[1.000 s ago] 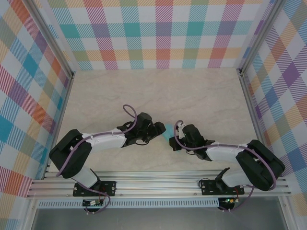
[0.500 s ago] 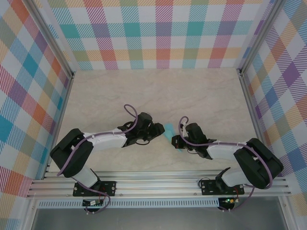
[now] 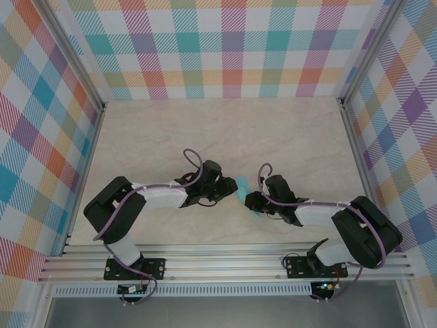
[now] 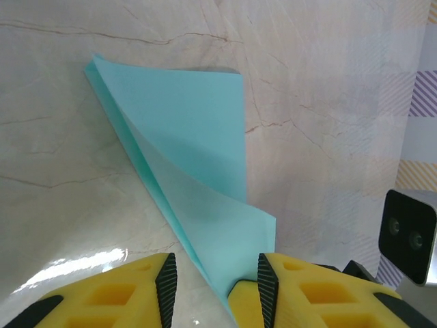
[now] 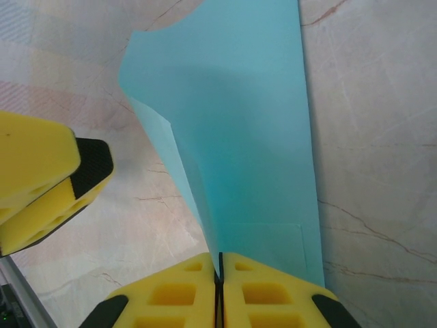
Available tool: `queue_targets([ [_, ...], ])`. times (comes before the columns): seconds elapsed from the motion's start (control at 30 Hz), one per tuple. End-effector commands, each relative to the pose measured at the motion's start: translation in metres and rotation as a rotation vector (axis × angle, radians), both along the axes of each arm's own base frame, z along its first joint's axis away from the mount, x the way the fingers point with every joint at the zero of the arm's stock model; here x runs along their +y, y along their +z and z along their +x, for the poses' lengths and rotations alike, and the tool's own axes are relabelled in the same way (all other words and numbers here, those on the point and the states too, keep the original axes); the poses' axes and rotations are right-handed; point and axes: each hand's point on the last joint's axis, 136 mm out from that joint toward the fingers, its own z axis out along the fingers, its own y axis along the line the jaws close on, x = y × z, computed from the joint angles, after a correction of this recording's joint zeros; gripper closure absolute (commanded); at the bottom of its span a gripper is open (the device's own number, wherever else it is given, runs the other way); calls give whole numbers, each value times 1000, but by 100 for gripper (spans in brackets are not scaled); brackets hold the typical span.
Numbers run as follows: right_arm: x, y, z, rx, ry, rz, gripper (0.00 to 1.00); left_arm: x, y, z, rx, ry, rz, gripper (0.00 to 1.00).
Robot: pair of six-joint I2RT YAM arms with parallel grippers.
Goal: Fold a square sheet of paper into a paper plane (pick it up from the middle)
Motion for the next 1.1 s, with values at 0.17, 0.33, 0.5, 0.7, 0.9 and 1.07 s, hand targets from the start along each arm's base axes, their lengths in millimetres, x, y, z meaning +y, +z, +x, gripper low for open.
queue_targets([
  [0.17,-3,-6,-7,57,-5,7,90,-28,3,12,-33,-54,-77,62],
  [0.33,-5,-8,-9,62,-6,-8,89,-34,9,15,-52,-62,-106,62],
  [0.5,-6,-10,-9,66,-8,-14,89,-31,11,14,-56,-53,-96,62],
  [0.7,-5,-9,-7,66,-11,-14,88,-33,11,12,-58,-72,-100,61],
  [0.9,-5,-9,-8,70,-12,-15,88,-42,5,13,-44,-99,-118,60],
  [1.07,-7,-10,-8,71,-12,-26,87,-41,-4,14,-34,-93,-100,60],
])
